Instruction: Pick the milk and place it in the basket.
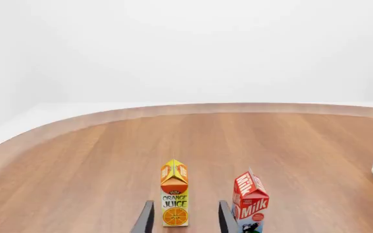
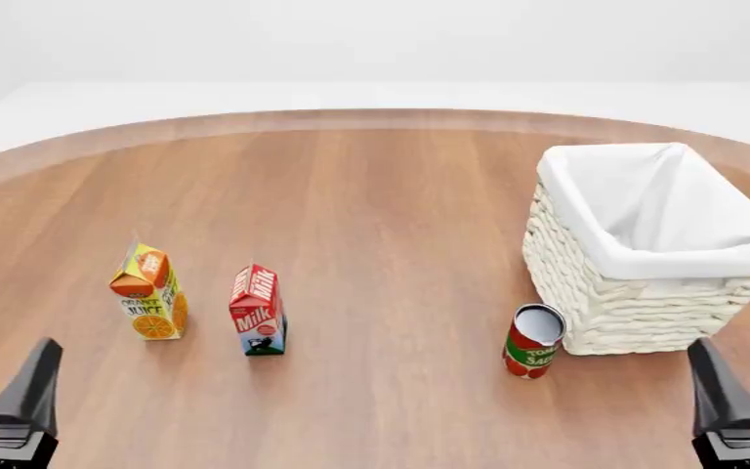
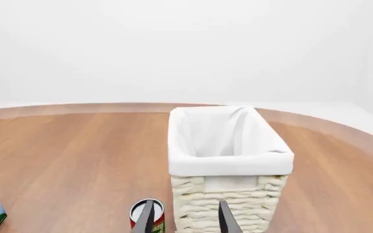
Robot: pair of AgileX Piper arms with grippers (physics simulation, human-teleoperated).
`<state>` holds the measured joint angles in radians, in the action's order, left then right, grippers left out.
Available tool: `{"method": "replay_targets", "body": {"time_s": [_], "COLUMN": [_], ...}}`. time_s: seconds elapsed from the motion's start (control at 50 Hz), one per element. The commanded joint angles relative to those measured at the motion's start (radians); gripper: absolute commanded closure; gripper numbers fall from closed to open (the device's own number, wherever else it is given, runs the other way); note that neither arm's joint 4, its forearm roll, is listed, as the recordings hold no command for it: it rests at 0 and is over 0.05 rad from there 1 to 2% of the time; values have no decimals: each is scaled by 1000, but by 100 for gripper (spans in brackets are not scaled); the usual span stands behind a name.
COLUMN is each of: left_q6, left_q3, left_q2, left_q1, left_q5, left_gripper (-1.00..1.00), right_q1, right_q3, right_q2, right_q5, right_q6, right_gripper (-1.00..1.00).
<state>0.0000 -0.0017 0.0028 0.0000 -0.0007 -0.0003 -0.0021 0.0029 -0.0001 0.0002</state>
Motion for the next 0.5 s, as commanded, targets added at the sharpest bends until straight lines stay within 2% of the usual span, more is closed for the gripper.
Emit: {"method": "replay_targets", "body": {"time_s": [0.02, 0.38, 0.5], "left_q6": [0, 0, 0], "left_q3": [-3, -3, -3], "left_q2": [4, 4, 4], "left_q1": [0, 0, 0], "left_q5": [-1, -1, -1], "left_gripper": [-100, -100, -100], "right_q1": [4, 58, 101], "right_q3": [-4, -19, -17], "right_q2": [6, 54, 110], "right_q5": [3, -3, -47], "right_q6": [-1, -8, -14], "right_gripper": [-100, -100, -100]}}
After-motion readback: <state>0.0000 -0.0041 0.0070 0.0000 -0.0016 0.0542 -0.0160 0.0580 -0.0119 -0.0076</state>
